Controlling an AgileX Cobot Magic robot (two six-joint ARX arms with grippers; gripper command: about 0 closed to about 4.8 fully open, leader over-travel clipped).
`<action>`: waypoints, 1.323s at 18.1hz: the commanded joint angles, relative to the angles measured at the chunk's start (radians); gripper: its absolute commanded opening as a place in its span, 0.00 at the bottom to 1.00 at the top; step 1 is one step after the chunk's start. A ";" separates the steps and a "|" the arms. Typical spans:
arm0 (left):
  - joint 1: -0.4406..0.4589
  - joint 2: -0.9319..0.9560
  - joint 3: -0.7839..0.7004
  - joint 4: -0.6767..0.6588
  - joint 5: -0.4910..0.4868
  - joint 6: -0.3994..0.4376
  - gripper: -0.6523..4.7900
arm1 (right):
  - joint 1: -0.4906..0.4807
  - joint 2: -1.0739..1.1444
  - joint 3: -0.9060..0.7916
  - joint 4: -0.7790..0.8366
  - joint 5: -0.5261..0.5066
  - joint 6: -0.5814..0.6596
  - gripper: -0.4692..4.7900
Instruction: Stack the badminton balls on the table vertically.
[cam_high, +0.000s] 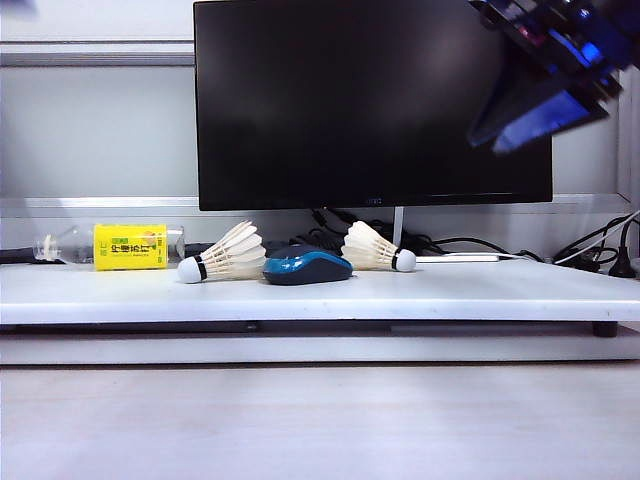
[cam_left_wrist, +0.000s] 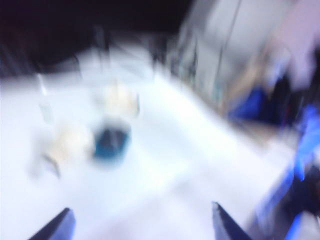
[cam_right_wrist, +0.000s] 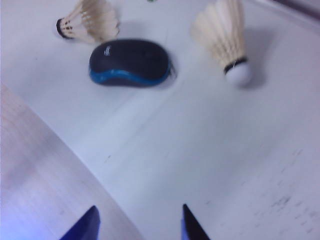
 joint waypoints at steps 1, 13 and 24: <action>-0.146 0.084 0.010 -0.042 -0.170 0.177 0.79 | 0.001 0.087 0.126 -0.108 0.000 -0.066 0.49; -0.381 0.236 0.011 -0.060 -0.533 0.322 0.79 | 0.001 0.388 0.394 -0.217 -0.008 -0.240 0.49; -0.380 0.236 0.011 -0.145 -0.442 0.327 0.79 | 0.002 0.671 0.575 -0.122 0.049 -0.388 0.49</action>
